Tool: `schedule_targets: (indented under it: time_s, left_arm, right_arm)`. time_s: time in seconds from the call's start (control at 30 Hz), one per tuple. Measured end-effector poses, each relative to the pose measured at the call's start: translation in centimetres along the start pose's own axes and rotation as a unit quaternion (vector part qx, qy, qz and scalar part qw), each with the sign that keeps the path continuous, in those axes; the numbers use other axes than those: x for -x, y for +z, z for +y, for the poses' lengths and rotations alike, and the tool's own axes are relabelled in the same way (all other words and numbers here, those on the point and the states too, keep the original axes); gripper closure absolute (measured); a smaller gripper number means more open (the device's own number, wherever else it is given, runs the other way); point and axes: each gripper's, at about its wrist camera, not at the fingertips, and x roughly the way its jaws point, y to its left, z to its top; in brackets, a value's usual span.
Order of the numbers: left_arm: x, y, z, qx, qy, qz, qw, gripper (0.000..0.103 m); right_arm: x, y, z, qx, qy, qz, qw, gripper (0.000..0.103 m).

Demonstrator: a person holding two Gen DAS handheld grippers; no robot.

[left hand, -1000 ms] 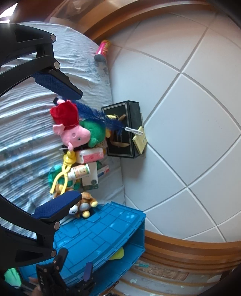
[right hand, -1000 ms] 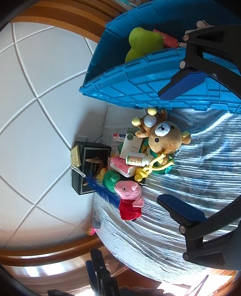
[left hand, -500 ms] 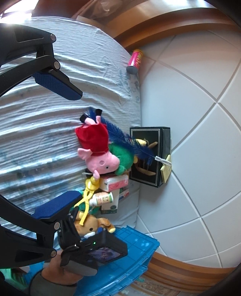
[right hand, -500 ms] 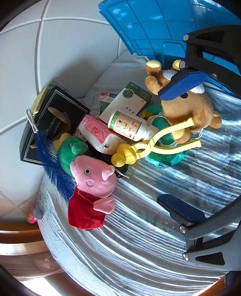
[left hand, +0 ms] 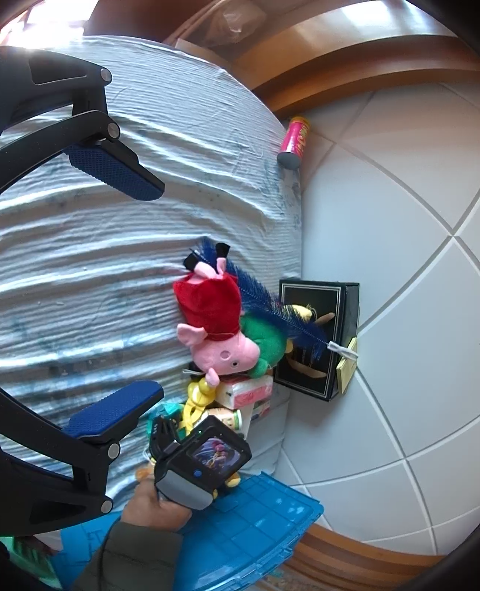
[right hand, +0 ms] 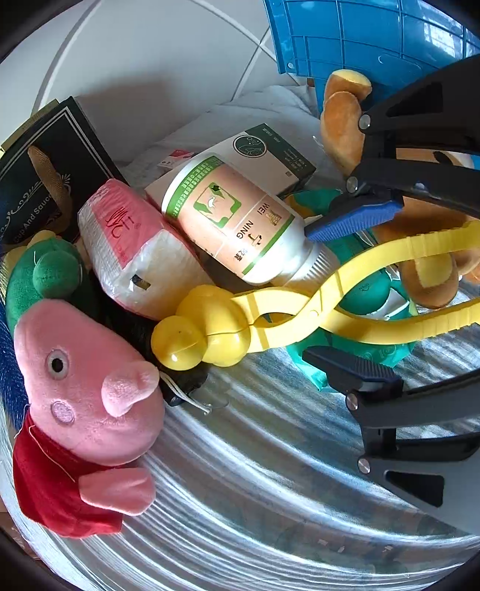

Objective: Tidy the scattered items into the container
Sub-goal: 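Reach the right tool to the yellow tongs and grasp them, then grasp the pink pig plush with the left tool while the right holds the tongs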

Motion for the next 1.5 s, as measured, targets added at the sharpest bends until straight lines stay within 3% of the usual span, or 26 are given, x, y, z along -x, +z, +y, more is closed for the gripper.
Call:
schedule_targets:
  time_s: [0.07, 0.33, 0.47, 0.7, 1.0, 1.13, 1.23, 1.3, 1.37, 1.43, 1.47, 1.5]
  left_arm:
    - [-0.2, 0.1, 0.0, 0.0, 0.001, 0.0, 1.0, 0.004]
    - [-0.8, 1.2, 0.1, 0.002, 0.004, -0.008, 1.0, 0.004]
    - [-1.8, 1.9, 0.1, -0.006, 0.003, -0.013, 0.9999, 0.004]
    - [-6.4, 3.4, -0.8, -0.045, -0.018, -0.016, 0.9987, 0.004]
    - [-16.6, 6.0, -3.6, -0.141, -0.042, -0.001, 0.9891, 0.004]
    - [-21.6, 6.3, -6.1, -0.208, -0.044, 0.017, 0.9771, 0.004]
    - [-24.9, 5.8, -8.2, -0.272, -0.039, 0.044, 0.9605, 0.004]
    - [-26.9, 4.6, -9.6, -0.328, -0.032, 0.07, 0.9415, 0.004]
    - [-28.6, 2.6, -10.5, -0.392, -0.005, 0.088, 0.9159, 0.003]
    - [-29.4, 0.9, -11.1, -0.449, 0.034, 0.079, 0.8896, 0.003]
    - [-29.4, 0.7, -11.2, -0.449, 0.034, 0.076, 0.8898, 0.009]
    - [-29.2, 0.9, -10.9, -0.434, 0.027, 0.075, 0.8972, 0.012]
  right_arm:
    - [0.2, -0.2, -0.4, -0.003, 0.008, -0.004, 1.0, 0.061]
    - [1.8, -1.9, -0.9, -0.015, 0.046, -0.02, 0.999, 0.069]
    - [3.6, -2.7, -1.1, -0.027, 0.065, -0.032, 0.997, 0.087]
    - [5.4, -4.3, -3.0, -0.086, 0.099, -0.041, 0.99, 0.087]
    - [9.0, -7.9, -2.9, -0.175, 0.126, -0.071, 0.974, 0.087]
    - [10.8, -9.7, -3.5, -0.204, 0.132, -0.084, 0.966, 0.087]
    - [12.2, -10.9, -3.3, -0.216, 0.14, -0.098, 0.961, 0.087]
    - [12.9, -11.6, -3.1, -0.22, 0.143, -0.103, 0.959, 0.087]
    - [13.5, -12.2, -3.3, -0.226, 0.143, -0.107, 0.958, 0.087]
    - [14.0, -12.7, -3.5, -0.234, 0.144, -0.111, 0.955, 0.087]
    - [14.2, -13.0, -3.7, -0.237, 0.143, -0.113, 0.954, 0.087]
    - [14.3, -13.1, -3.8, -0.239, 0.143, -0.114, 0.954, 0.087]
